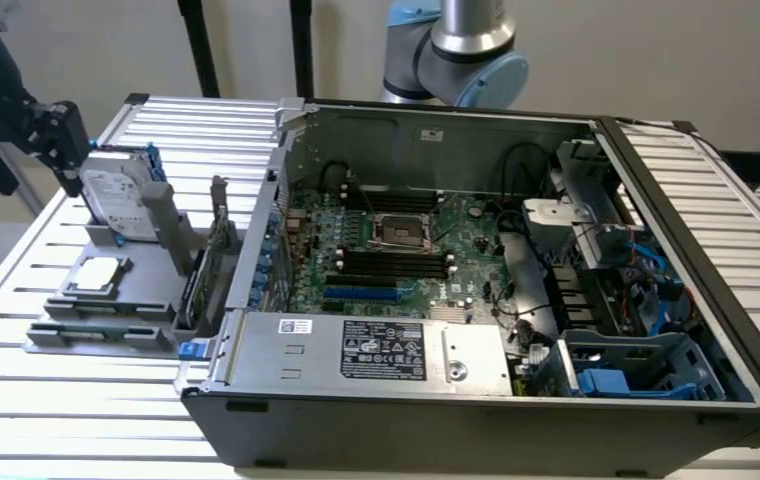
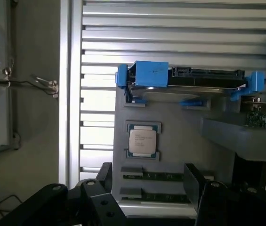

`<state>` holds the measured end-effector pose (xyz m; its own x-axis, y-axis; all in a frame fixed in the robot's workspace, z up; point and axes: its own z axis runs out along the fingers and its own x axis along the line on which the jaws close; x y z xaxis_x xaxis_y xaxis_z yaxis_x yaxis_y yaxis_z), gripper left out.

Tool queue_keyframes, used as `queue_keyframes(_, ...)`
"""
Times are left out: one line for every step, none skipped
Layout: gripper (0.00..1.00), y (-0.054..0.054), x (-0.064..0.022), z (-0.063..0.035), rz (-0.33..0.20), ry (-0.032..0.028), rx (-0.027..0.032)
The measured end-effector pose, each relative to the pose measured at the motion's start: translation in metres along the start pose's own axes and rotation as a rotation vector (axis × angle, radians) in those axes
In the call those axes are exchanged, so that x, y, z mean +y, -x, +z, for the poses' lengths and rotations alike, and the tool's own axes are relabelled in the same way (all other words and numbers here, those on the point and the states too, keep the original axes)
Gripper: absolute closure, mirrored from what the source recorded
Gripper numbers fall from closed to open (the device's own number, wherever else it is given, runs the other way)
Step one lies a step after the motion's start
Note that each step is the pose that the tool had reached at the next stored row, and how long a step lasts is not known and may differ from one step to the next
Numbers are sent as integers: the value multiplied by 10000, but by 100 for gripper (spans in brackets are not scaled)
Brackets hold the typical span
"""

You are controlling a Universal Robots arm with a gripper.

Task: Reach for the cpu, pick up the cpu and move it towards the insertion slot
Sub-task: 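Pick up the cpu and move it towards the insertion slot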

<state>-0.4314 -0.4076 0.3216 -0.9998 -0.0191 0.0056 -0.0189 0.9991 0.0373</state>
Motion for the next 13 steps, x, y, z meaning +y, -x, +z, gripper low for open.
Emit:
queue_keyframes(29, 7, -3, 19, -1, 0, -1)
queue_keyframes(29, 12, -5, 36, -1, 0, 0)
queue_keyframes(29, 16, -7, 55, 0, 0, 0)
queue_keyframes(29, 18, -7, 73, 1, 1, -1)
queue_keyframes(29, 18, -8, 90, 2, 0, 1)
queue_keyframes(29, 19, -9, 109, 2, 0, -1)
queue_keyframes(29, 20, -10, 127, 2, 0, -1)
queue_keyframes(29, 20, -11, 145, 4, 0, 0)
queue_keyframes(29, 20, -12, 163, 6, 0, 0)
queue_keyframes(29, 20, -12, 181, 8, 0, -1)
queue_keyframes(29, 20, -13, 200, 10, 1, -2)
queue_keyframes(29, 21, -13, 217, 11, 0, -1)
queue_keyframes(29, 21, -14, 235, 12, 0, -1)
